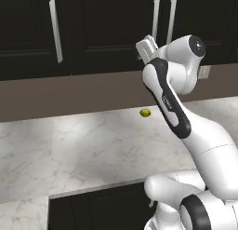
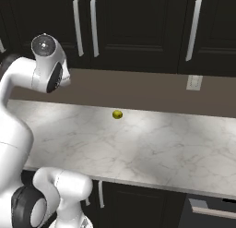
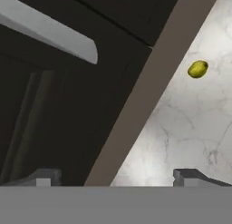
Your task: Close all open cabinet doors.
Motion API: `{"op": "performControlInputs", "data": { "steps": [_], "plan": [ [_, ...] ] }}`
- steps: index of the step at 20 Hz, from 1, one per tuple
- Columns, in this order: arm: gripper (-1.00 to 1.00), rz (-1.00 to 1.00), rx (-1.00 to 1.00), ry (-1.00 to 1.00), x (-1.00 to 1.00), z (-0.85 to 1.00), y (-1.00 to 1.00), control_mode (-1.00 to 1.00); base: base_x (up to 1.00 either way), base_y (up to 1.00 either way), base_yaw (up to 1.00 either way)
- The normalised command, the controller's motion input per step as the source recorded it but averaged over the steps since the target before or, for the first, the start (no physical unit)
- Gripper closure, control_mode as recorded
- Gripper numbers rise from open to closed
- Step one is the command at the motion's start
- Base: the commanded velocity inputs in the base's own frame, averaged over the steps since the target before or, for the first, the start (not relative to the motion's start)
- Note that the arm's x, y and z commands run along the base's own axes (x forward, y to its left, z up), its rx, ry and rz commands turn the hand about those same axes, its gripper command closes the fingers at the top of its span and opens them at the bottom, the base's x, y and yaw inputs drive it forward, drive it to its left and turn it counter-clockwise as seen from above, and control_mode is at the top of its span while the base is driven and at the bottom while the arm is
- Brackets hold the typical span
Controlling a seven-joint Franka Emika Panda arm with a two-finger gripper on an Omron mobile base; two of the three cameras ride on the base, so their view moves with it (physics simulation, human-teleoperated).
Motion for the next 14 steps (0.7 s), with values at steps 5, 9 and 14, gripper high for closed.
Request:
{"op": "performControlInputs", "data": {
  "steps": [5,9,14],
  "plan": [
    [-1.0,0.31,-0.21,-0.09,-0.57,-0.02,-0.19,-1.0,0.0,0.0,0.0],
    [-1.0,0.27,-0.26,-0.14,-0.62,-0.06,-0.25,-1.0,0.0,0.0,0.0],
    [-1.0,0.15,-0.29,-0.07,-0.57,-0.1,-0.24,-1.0,0.0,0.0,0.0]
  ]
}}
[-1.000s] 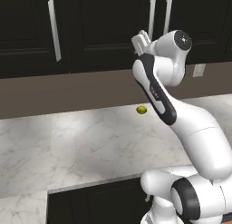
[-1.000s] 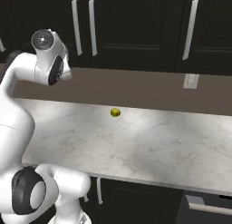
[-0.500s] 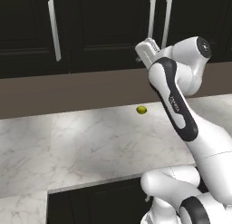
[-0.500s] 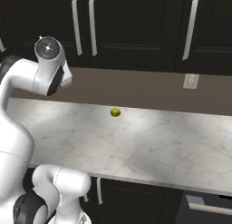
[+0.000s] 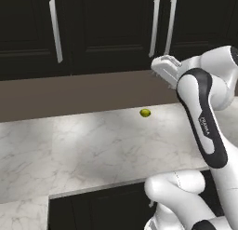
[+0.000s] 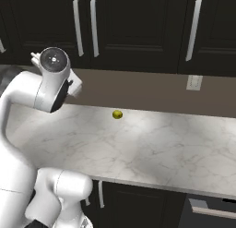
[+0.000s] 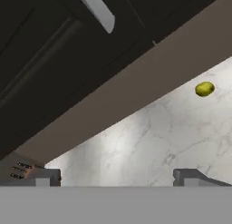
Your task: Close all open cabinet doors.
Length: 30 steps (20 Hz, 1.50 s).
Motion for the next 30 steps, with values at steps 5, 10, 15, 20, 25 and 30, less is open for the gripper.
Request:
{"op": "performControlInputs", "data": {
  "steps": [5,10,15,20,25,30],
  "plan": [
    [-1.0,0.09,-0.29,-0.03,-0.52,-0.13,-0.24,-1.0,0.0,0.0,0.0],
    [-1.0,0.06,-0.24,-0.01,-0.44,-0.13,-0.13,-1.0,0.0,0.0,0.0],
    [-1.0,0.03,-0.21,-0.02,-0.42,-0.2,-0.09,-1.0,0.0,0.0,0.0],
    [-1.0,0.01,-0.21,0.0,-0.32,-0.26,-0.06,-1.0,0.0,0.0,0.0],
    [-1.0,0.0,0.02,-0.02,-0.07,0.0,-0.02,-1.0,0.0,0.0,0.0],
    [-1.0,0.0,0.0,0.0,0.0,0.0,0.0,-1.0,0.0,0.0,0.0]
  ]
}}
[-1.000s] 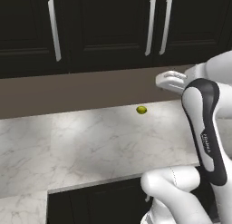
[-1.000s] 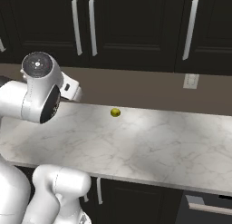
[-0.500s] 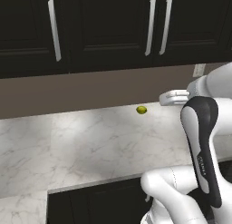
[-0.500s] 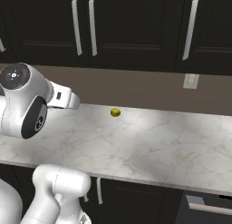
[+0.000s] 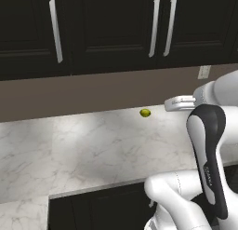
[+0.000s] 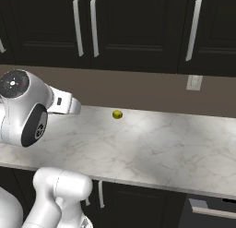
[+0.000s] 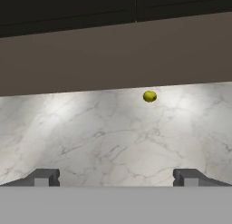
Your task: Close all open cabinet doors.
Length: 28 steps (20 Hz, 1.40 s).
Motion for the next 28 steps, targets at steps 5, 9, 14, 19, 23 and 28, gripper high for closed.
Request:
{"op": "performControlInputs", "data": {
  "steps": [5,9,14,19,23,28],
  "plan": [
    [-1.0,0.0,0.0,0.0,0.0,0.0,0.0,-1.0,0.0,0.0,0.0],
    [-1.0,0.0,0.0,0.0,0.0,0.0,0.0,-1.0,0.0,0.0,0.0],
    [-1.0,0.0,0.0,0.0,0.0,0.0,0.0,-1.0,0.0,0.0,0.0],
    [-1.0,0.0,0.0,0.0,0.0,0.0,0.0,1.0,0.0,0.0,0.0],
    [-1.0,0.0,0.0,0.0,0.0,0.0,0.0,1.0,0.0,0.0,0.0],
    [-1.0,0.0,0.0,0.0,0.0,0.0,0.0,1.0,0.0,0.0,0.0]
  ]
}}
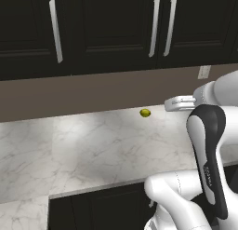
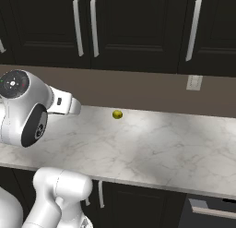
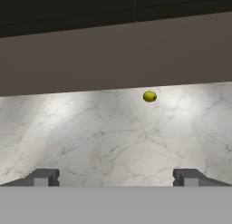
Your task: Close all open cabinet doors.
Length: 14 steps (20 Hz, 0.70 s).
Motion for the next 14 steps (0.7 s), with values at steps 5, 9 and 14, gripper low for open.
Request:
{"op": "performControlInputs", "data": {
  "steps": [5,9,14],
  "plan": [
    [-1.0,0.0,0.0,0.0,0.0,0.0,0.0,1.0,-0.19,-0.15,-0.02],
    [-1.0,0.0,0.0,0.0,0.0,0.0,0.0,1.0,-0.34,-0.52,0.0],
    [-1.0,0.0,0.0,0.0,0.0,0.0,0.0,1.0,-0.39,-0.48,0.01]
  ]
}}
